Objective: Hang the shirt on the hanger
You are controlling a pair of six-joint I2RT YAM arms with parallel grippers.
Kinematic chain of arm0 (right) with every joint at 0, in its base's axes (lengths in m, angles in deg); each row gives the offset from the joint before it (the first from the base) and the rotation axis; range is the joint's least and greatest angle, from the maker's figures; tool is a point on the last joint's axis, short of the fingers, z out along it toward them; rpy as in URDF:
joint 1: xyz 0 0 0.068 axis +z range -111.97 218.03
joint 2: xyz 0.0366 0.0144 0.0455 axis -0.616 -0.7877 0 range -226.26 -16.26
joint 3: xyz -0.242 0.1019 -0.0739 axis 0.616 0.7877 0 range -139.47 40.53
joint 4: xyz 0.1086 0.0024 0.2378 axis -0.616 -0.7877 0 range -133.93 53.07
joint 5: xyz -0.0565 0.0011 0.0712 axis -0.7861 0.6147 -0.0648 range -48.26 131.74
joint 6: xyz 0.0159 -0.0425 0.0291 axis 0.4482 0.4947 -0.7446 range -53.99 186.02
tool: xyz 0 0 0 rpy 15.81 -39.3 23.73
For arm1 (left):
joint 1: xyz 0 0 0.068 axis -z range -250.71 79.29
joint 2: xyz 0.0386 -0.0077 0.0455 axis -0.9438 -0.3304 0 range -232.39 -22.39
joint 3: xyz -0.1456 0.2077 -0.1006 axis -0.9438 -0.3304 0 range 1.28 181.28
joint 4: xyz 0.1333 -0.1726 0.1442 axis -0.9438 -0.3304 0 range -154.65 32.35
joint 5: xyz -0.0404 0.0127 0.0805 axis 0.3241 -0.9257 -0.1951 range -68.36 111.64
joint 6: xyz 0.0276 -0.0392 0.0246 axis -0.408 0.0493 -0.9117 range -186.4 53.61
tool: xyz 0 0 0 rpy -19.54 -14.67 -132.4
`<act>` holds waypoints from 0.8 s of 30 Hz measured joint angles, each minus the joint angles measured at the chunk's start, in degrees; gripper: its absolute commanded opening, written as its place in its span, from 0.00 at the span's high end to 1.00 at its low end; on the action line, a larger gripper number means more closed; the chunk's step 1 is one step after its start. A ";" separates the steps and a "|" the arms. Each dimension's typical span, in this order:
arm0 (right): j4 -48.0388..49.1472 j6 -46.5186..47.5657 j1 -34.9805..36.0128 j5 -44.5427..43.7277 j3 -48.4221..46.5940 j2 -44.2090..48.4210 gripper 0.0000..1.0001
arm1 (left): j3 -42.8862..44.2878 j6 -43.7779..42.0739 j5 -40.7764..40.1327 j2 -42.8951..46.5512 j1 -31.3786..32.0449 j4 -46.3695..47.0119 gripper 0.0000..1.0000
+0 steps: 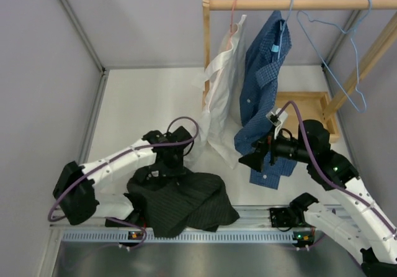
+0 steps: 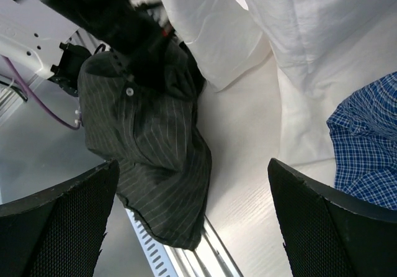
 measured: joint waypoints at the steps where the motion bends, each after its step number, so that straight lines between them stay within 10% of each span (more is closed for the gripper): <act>1: -0.37 0.02 0.02 -0.33 0.00 0.66 0.00 | 2.29 -0.17 -0.48 1.20 0.00 0.04 1.00; 10: -1.16 0.02 0.02 -2.27 0.00 5.79 0.00 | 24.63 -15.61 1.70 16.94 0.72 8.09 1.00; 24: 8.83 -1.55 0.07 9.20 2.71 3.56 0.00 | 4.11 -29.79 50.27 35.54 1.16 21.49 1.00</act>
